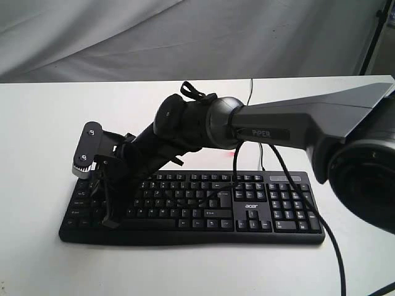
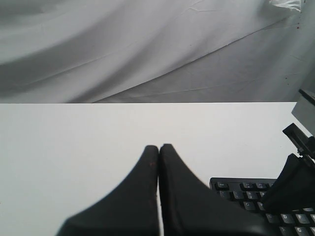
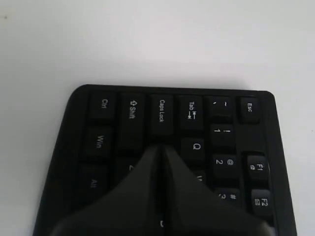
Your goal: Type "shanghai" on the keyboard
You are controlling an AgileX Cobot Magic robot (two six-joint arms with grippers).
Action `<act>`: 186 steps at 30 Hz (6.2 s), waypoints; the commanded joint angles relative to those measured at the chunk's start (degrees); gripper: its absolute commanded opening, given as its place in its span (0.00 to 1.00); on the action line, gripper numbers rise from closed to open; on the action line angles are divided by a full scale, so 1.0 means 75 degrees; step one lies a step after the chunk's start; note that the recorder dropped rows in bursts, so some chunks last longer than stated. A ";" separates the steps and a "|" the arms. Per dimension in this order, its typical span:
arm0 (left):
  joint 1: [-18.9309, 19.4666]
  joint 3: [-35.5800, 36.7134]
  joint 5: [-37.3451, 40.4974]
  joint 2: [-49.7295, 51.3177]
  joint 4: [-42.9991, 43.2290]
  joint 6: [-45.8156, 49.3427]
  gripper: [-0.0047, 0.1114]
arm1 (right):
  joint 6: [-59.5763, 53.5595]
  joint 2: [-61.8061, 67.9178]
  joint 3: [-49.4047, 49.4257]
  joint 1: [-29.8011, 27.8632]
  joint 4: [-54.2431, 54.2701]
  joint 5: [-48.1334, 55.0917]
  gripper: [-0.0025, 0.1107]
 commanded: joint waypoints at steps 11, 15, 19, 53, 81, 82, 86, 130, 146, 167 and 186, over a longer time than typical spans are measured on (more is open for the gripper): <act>-0.0030 0.0005 -0.0019 0.0024 -0.0031 -0.0009 0.05 | -0.0069 0.0074 -0.0044 0.0008 -0.0013 0.0024 0.02; -0.0030 0.0005 -0.0019 0.0024 -0.0031 -0.0009 0.05 | -0.0105 0.0074 -0.0044 0.0008 -0.0013 0.0024 0.02; -0.0030 0.0005 -0.0019 0.0024 -0.0031 -0.0009 0.05 | -0.0121 0.0074 -0.0044 0.0008 -0.0013 0.0024 0.02; -0.0030 0.0005 -0.0019 0.0024 -0.0031 -0.0009 0.05 | -0.0152 0.0132 -0.0044 0.0008 -0.0075 -0.0109 0.02; -0.0030 0.0005 -0.0019 0.0024 -0.0031 -0.0009 0.05 | 0.0189 -0.0628 -0.0044 -0.0008 -0.0302 0.0230 0.02; -0.0030 0.0005 -0.0019 0.0024 -0.0031 -0.0009 0.05 | 0.0189 -0.0631 -0.0044 -0.0008 -0.0417 0.0230 0.02; -0.0030 0.0005 -0.0019 0.0024 -0.0031 -0.0009 0.05 | 0.0736 -0.0683 -0.0044 -0.0008 -0.1006 0.0257 0.02; -0.0030 0.0005 -0.0019 0.0024 -0.0031 -0.0009 0.05 | 0.0934 -0.1077 0.1082 -0.0698 -0.1566 0.0819 0.02; -0.0030 0.0005 -0.0019 0.0024 -0.0031 -0.0009 0.05 | 0.0590 -0.1077 0.1443 -0.0698 -0.1353 0.0241 0.02; -0.0030 0.0005 -0.0019 0.0024 -0.0031 -0.0009 0.05 | -0.0021 -0.0896 0.1443 -0.0714 -0.0982 0.0326 0.02; -0.0030 0.0005 -0.0019 0.0024 -0.0031 -0.0009 0.05 | -0.0051 -0.0835 0.1443 -0.0714 -0.1044 0.0355 0.02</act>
